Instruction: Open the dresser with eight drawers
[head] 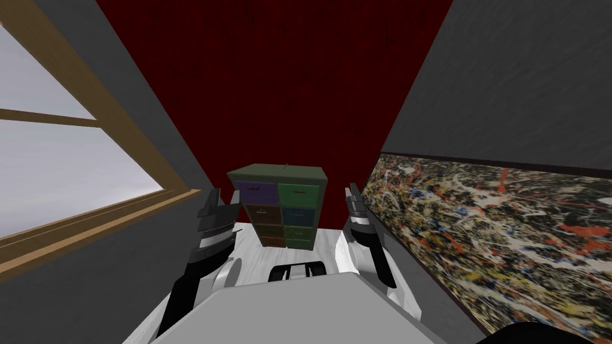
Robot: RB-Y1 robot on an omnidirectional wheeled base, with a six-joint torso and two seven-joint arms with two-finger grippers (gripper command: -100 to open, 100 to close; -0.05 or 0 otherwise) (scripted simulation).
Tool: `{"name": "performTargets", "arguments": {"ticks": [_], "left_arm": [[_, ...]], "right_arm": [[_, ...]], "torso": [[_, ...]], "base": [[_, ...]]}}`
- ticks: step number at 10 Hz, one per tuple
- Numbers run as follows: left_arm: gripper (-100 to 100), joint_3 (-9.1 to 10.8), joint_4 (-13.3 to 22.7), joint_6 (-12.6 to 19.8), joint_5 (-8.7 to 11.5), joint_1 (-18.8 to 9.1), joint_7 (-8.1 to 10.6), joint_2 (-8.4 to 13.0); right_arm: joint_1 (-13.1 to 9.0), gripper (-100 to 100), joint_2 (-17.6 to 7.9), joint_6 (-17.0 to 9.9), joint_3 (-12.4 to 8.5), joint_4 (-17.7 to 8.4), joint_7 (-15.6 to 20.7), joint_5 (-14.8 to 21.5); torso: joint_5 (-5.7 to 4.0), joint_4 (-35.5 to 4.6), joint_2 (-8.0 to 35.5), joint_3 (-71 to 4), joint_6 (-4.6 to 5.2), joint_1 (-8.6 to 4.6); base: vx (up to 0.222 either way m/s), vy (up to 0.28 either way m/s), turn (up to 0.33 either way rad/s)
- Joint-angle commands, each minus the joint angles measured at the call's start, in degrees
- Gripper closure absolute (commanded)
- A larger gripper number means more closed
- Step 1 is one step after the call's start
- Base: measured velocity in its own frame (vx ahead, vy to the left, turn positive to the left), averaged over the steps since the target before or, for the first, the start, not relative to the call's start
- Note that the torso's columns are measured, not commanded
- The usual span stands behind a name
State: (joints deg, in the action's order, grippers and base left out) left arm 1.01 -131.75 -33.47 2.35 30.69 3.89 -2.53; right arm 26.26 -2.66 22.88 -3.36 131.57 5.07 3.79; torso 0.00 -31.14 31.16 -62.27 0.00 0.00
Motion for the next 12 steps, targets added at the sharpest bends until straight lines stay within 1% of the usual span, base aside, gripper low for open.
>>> {"name": "performTargets", "arguments": {"ticks": [1,2,3,4,5,7,9,12], "left_arm": [[0,0.0,0.0,0.0,0.0,0.0,0.0,0.0],[-100,-0.03,0.6,0.0,0.0,-0.1,-0.02,2.7],[-100,-0.07,1.2,0.0,-0.1,-0.3,-0.05,4.3],[-100,-0.12,2.0,0.0,-0.1,-0.5,-0.08,6.1],[-100,-0.17,3.0,0.1,-0.1,-0.7,-0.12,7.6],[-100,-0.31,5.3,0.1,-0.2,-1.3,-0.21,9.7],[-100,-0.46,8.0,0.2,-0.3,-2.0,-0.32,11.1],[-100,-0.73,12.2,0.2,-0.5,-3.1,-0.5,12.1]], "right_arm": [[0.0,0,0.0,0.0,0.0,0.0,0.0,0.0],[0.0,0,0.0,0.0,0.0,0.0,0.0,0.0],[0.0,0,0.0,0.0,0.0,0.0,0.0,0.0],[0.0,0,0.0,0.0,0.0,0.0,0.0,0.0],[0.0,0,0.0,0.0,0.0,0.0,0.0,0.0],[0.0,0,0.0,0.0,0.0,0.0,0.0,0.0],[0.0,0,0.0,0.0,0.0,0.0,0.0,0.0],[0.0,0,0.0,0.0,0.0,0.0,0.0,0.0]], "torso": [[0.0,-4.2,4.2,-8.5,0.0,0.0],[0.0,-8.5,8.5,-16.9,0.0,0.0],[0.0,-10.3,10.4,-20.9,0.0,-0.01],[-0.01,-10.9,10.9,-22.0,0.0,-0.04],[-0.01,-11.1,11.1,-22.2,0.0,-0.06],[-0.01,-11.1,11.1,-22.3,0.01,-0.04],[-0.01,-11.1,11.1,-22.3,0.0,-0.03],[-0.01,-11.1,11.1,-22.3,0.0,-0.01]], "base": [[0.0,0.0,0.0],[0.006,-0.011,-0.003],[0.0,-0.024,-0.005],[-0.008,-0.036,-0.006],[-0.006,-0.042,-0.008],[-0.001,-0.054,-0.009],[-0.006,-0.064,-0.009],[0.004,-0.071,-0.01]]}}
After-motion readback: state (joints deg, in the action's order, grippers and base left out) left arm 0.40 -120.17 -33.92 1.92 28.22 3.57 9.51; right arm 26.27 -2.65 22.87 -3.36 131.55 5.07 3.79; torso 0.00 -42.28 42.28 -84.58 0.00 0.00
